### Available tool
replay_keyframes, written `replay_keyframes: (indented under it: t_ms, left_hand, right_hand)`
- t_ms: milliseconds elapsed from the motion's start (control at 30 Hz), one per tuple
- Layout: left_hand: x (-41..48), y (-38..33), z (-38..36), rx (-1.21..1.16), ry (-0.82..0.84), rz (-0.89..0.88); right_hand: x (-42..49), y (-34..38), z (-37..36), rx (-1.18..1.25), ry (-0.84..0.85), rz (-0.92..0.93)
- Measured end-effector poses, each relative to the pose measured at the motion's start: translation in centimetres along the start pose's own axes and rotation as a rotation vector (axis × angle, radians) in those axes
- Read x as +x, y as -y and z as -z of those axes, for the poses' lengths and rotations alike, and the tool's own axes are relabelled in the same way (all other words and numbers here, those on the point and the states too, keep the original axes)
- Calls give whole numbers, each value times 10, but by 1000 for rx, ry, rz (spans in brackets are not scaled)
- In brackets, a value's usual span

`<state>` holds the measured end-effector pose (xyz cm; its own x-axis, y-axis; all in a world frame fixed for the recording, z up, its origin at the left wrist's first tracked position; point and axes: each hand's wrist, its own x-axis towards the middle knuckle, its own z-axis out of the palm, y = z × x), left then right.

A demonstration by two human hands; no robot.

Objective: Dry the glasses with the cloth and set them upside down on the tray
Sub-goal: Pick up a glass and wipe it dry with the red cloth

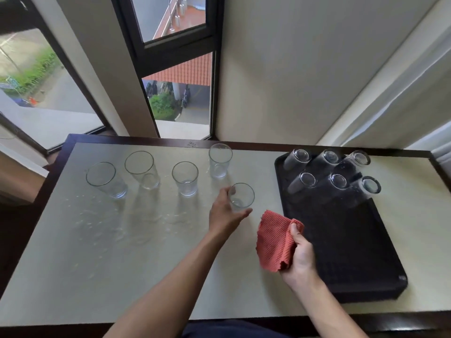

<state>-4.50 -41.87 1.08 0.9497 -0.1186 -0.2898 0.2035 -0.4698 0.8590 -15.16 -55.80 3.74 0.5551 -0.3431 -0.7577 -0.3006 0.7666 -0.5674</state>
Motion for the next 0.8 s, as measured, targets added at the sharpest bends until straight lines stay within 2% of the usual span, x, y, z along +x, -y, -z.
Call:
replay_keyframes:
  t_ms: [67,200,367,433,500,567,633,800]
  left_hand:
    - [-10,7,6,-53,1,28]
    - [-47,14,31,-416,21,146]
    - [-92,-8,47,-681,135,168]
    - [-100,-15,45,-762,133,218]
    - [-107,-20,44,-859,126,278]
    - [-113,-21,46,-953,103,322]
    - [-117,-22,50,-971,56,353]
    - [-127,-21,43,-991,76,406]
  right_hand:
    - [-5,-1,-2,16,23,49]
    - [-25,-3,-9,-101,105,223]
    - [-61,-15,-34,-513,374,465]
    - [-77,-30,-44,-699,480,572]
    - [-91,-49,-49,-923,480,728]
    - [-100,-58,-50,-1030,463,823]
    - [-100,-56,-53,-1053,471,813]
    - [-74,-32,-73,-849,444,522]
